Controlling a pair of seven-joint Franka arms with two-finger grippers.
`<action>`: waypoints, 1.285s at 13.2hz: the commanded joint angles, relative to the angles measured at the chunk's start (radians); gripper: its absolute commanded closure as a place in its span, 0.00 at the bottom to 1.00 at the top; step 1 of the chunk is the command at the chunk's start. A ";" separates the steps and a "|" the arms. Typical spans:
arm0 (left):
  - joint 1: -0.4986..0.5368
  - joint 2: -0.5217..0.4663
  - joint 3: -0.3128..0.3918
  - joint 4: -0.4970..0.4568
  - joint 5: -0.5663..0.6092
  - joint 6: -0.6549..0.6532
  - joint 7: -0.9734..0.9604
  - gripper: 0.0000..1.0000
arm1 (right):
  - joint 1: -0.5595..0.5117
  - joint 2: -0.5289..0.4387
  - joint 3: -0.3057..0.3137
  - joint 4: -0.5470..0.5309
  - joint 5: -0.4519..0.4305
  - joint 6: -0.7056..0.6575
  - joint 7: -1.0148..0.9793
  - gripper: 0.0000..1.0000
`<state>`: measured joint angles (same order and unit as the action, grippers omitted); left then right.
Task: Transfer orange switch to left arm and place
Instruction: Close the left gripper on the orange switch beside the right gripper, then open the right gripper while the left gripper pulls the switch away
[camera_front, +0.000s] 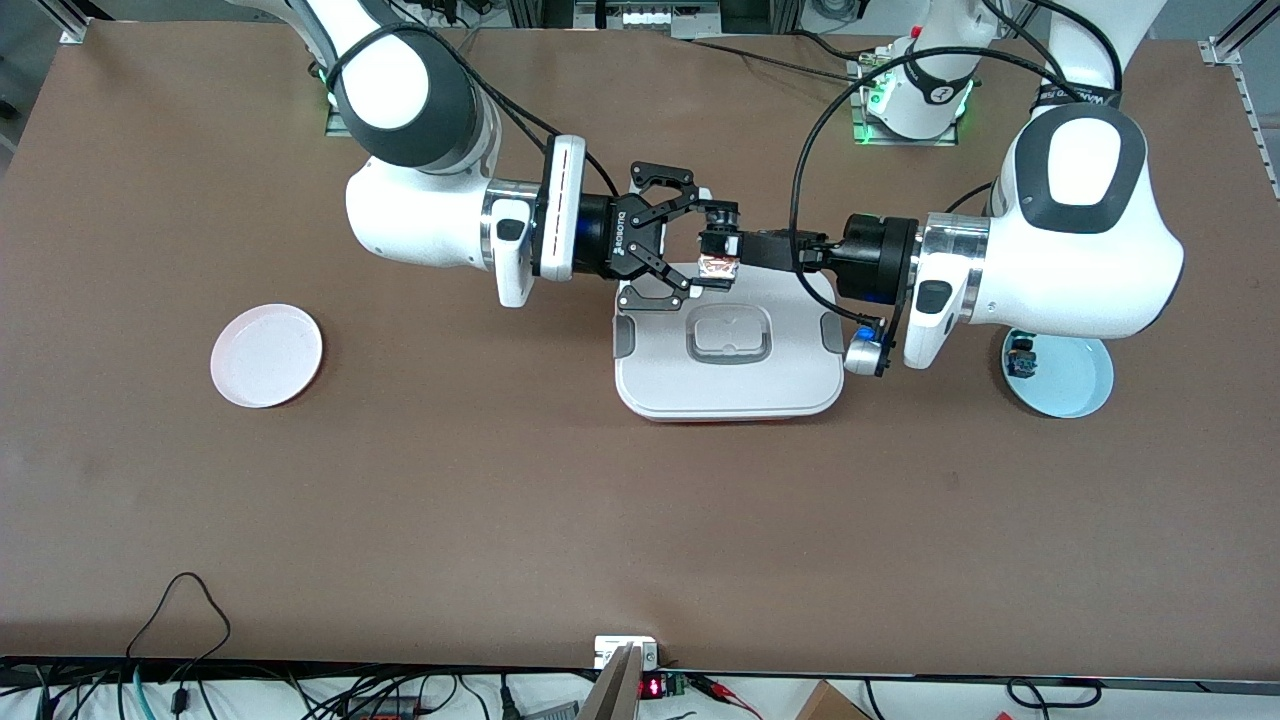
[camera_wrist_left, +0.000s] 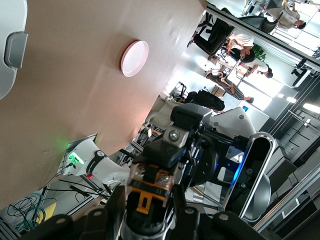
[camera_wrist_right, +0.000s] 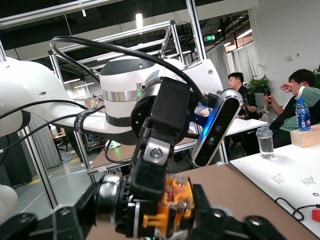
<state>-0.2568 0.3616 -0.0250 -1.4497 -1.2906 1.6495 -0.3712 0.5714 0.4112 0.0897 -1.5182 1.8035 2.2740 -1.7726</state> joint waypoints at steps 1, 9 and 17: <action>0.001 -0.015 0.007 -0.009 -0.010 -0.020 -0.015 1.00 | 0.019 0.004 -0.005 0.004 0.025 0.022 -0.019 0.00; 0.111 -0.012 0.013 -0.008 -0.007 -0.132 -0.012 1.00 | 0.004 -0.005 -0.007 -0.014 0.019 0.016 -0.022 0.00; 0.347 -0.010 0.013 -0.003 0.592 -0.370 0.183 1.00 | -0.160 -0.117 -0.031 -0.222 -0.036 -0.181 -0.021 0.00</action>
<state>0.0677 0.3620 -0.0019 -1.4492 -0.8610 1.2978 -0.2706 0.4540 0.3457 0.0665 -1.6565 1.7937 2.1540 -1.7774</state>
